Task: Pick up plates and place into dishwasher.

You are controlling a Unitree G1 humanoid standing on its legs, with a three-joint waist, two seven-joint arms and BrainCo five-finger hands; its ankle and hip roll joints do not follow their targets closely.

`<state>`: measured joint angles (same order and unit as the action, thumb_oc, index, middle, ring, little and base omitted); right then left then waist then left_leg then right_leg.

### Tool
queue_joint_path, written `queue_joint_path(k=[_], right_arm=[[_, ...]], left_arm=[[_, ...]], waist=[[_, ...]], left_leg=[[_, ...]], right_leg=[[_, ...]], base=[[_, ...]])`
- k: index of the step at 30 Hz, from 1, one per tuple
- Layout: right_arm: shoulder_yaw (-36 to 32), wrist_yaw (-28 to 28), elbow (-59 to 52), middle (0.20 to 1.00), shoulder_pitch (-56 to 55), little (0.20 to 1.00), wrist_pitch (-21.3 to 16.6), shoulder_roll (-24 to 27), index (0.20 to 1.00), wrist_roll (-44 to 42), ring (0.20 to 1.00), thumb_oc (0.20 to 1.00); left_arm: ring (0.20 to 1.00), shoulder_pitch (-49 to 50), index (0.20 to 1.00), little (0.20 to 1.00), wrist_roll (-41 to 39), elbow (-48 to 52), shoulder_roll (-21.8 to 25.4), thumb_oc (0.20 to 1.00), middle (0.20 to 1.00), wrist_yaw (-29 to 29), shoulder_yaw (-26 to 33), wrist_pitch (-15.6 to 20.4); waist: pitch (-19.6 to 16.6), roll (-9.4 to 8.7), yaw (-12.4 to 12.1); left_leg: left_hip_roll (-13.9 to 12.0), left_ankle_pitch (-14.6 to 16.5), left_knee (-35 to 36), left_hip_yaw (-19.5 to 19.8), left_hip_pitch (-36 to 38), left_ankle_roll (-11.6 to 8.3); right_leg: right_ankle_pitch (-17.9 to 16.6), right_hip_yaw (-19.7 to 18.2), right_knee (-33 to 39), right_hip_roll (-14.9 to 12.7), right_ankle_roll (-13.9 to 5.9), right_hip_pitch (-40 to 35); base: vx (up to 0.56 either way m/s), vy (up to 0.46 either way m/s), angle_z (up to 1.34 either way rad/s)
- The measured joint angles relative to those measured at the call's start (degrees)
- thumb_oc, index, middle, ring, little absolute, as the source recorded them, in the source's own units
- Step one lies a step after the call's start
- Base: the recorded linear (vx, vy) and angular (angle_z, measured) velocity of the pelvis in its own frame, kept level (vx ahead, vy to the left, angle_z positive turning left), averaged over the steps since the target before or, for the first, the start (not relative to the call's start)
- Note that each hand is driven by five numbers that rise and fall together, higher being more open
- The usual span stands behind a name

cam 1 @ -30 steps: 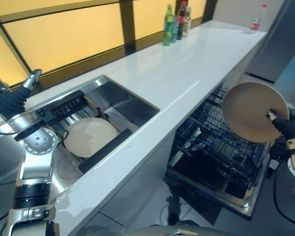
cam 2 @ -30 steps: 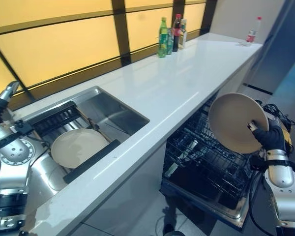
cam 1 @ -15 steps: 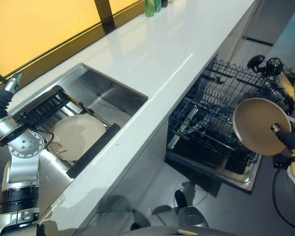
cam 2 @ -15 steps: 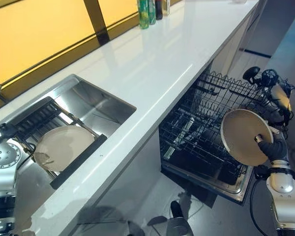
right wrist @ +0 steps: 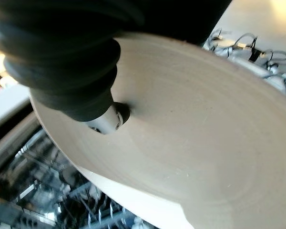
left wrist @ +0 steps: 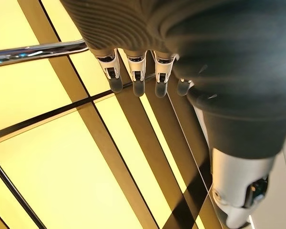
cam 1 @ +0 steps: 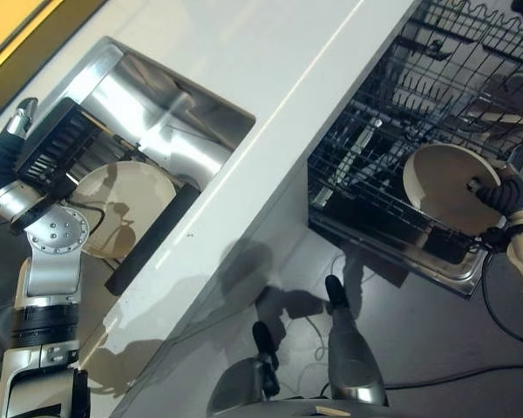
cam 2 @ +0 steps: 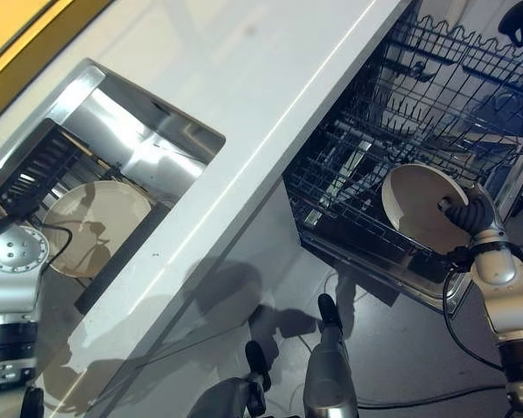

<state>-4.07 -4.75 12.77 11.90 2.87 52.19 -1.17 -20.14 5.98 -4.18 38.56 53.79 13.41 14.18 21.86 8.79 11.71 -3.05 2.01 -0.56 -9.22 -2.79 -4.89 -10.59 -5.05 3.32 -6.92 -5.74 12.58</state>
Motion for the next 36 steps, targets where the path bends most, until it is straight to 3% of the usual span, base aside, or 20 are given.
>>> queue_joint_path(k=[7, 16, 26, 27, 28, 29, 36], right_arm=[[4.16, 6.95, 1.25, 0.200, 4.90, 0.200, -1.22, 2.55, 0.200, 0.55, 0.200, 0.200], [9.45, 20.85, 3.50, 0.200, 10.66, 0.200, -2.67, 5.96, 0.200, 2.44, 0.200, 0.200], [14.04, 21.98, 5.92, 0.200, 13.95, 0.200, -0.06, 6.55, 0.200, 5.06, 0.200, 0.200], [14.07, 21.95, 5.98, 0.285, 13.95, 0.285, 0.32, 6.43, 0.285, 5.39, 0.285, 0.285], [14.07, 21.89, 6.28, 0.721, 13.93, 0.721, 0.81, 6.03, 0.721, 5.90, 0.721, 0.721], [14.09, 21.87, 6.57, 1.000, 13.92, 1.000, 1.11, 5.54, 1.000, 6.32, 1.000, 1.000], [14.03, 20.68, 5.58, 1.000, 11.93, 1.000, 0.77, 1.93, 1.000, 4.75, 1.000, 1.000]], left_arm=[[1.000, -2.89, 1.000, 1.000, -0.07, -1.71, 2.59, 1.000, 1.000, 0.10, -1.85, -0.50], [1.000, -6.55, 1.000, 1.000, -0.05, -3.84, 3.28, 1.000, 1.000, -0.09, -5.21, -0.97], [1.000, -7.97, 1.000, 1.000, -0.07, -6.80, 6.70, 1.000, 1.000, -0.28, -7.83, -0.71], [1.000, -8.05, 1.000, 1.000, -0.07, -6.80, 6.71, 1.000, 1.000, -0.28, -7.83, -0.71], [1.000, -8.22, 1.000, 1.000, -0.07, -6.87, 6.77, 1.000, 1.000, -0.29, -7.84, -0.72], [1.000, -8.50, 1.000, 1.000, -0.08, -6.95, 6.83, 1.000, 1.000, -0.28, -7.85, -0.75], [1.000, -9.73, 1.000, 1.000, -0.51, -7.16, 7.70, 1.000, 1.000, -0.30, -7.88, -0.81]], waist=[[1.24, 0.04, -0.11], [1.37, -0.18, -1.68], [2.10, -1.37, -3.02], [2.11, -1.38, -3.12], [2.10, -1.45, -3.18], [2.15, -1.56, -3.20], [2.23, -2.83, -3.15]], left_leg=[[-0.22, -0.03, 0.09, 0.43, -0.26, -0.07], [-1.13, -0.41, 0.01, 1.75, -1.00, -0.72], [-1.37, -0.57, -0.36, 3.06, -1.95, -0.97], [-1.37, -0.57, -0.40, 3.12, -1.98, -0.97], [-1.37, -0.58, -0.46, 3.18, -2.03, -0.99], [-1.39, -0.59, -0.51, 3.21, -2.05, -1.01], [-1.45, -0.62, -0.81, 3.38, -2.13, -1.06]], right_leg=[[0.05, 0.60, 0.07, 0.10, 0.09, 0.06], [0.23, 2.15, -0.07, 0.85, 0.75, 0.11], [0.16, 2.74, -0.70, 1.06, 1.08, 0.72], [0.17, 2.81, -0.74, 1.04, 1.09, 0.71], [0.21, 2.91, -0.79, 1.02, 1.13, 0.71], [0.25, 3.01, -0.88, 1.02, 1.18, 0.71], [0.29, 3.37, -0.97, 0.99, 1.23, 0.48]], base=[[-0.02, -0.050, 0.02], [-0.04, -0.083, 0.07], [-0.01, -0.009, 0.03], [0.00, 0.000, 0.00], [-0.01, 0.006, 0.03], [-0.01, 0.002, 0.03], [0.03, -0.008, 0.02]])
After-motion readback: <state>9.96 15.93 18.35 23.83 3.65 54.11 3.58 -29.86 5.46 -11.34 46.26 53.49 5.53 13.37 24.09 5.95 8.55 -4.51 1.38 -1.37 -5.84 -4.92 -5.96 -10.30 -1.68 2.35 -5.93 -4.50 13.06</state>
